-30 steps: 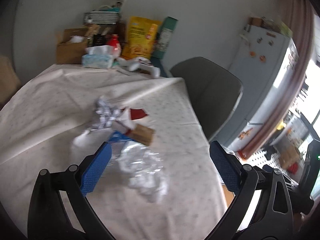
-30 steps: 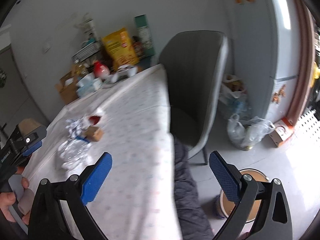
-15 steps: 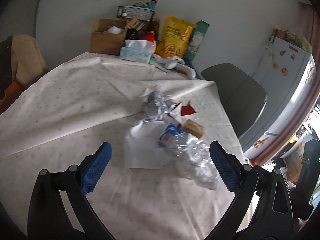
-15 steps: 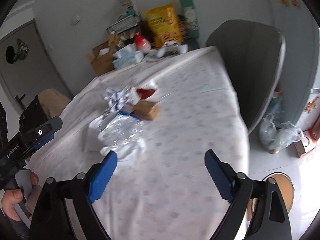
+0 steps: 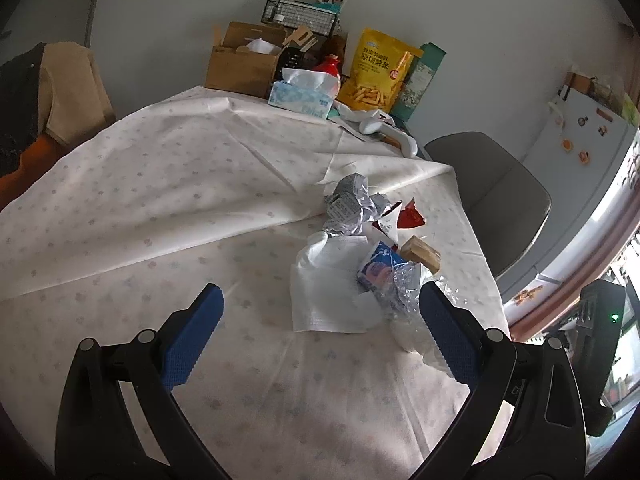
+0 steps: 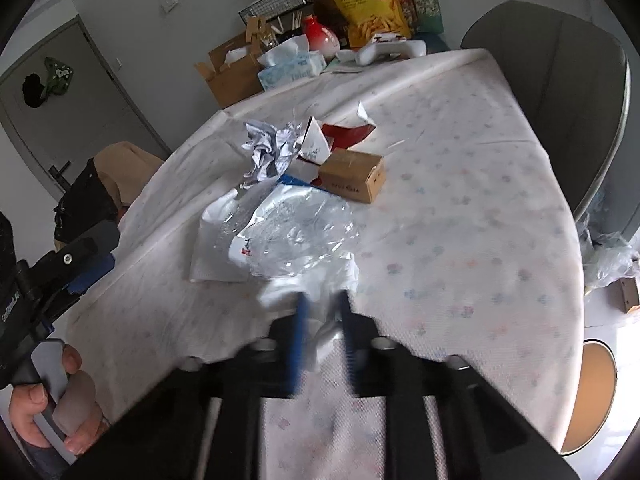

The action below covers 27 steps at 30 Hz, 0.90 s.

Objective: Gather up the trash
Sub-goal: 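Grasp the white plastic sheet with the right gripper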

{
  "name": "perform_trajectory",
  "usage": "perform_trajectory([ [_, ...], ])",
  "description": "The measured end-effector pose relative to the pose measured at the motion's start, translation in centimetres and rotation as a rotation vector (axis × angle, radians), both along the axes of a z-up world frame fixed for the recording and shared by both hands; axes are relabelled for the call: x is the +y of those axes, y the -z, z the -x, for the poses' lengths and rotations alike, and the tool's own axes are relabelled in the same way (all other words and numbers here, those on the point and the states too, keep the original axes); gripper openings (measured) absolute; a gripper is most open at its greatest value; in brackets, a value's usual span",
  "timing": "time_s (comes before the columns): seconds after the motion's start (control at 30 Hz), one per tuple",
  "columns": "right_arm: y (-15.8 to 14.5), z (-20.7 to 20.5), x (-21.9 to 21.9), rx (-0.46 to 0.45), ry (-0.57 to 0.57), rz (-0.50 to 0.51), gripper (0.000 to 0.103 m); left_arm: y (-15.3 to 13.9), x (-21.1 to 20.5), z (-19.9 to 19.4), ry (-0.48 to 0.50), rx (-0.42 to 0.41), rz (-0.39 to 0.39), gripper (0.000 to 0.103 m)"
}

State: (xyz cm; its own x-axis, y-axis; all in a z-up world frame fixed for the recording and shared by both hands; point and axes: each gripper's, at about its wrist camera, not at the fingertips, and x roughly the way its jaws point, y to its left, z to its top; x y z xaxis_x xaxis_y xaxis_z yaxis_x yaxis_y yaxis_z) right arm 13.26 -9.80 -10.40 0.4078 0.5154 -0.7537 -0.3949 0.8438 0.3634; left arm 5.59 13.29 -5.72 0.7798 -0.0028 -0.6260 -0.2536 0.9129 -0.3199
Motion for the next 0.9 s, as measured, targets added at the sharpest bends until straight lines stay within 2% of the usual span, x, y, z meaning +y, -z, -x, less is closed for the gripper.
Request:
perform_trajectory([
  [0.53,-2.3,1.4,-5.4,-0.061,0.083,-0.023,0.004,2.7,-4.5,-3.9,0.129,0.069,0.014,0.097],
  [0.9,-2.4,1.1,-10.0,-0.06,0.184,-0.011,0.004,4.9,-6.2,-5.5,0.159,0.113,0.037,0.097],
])
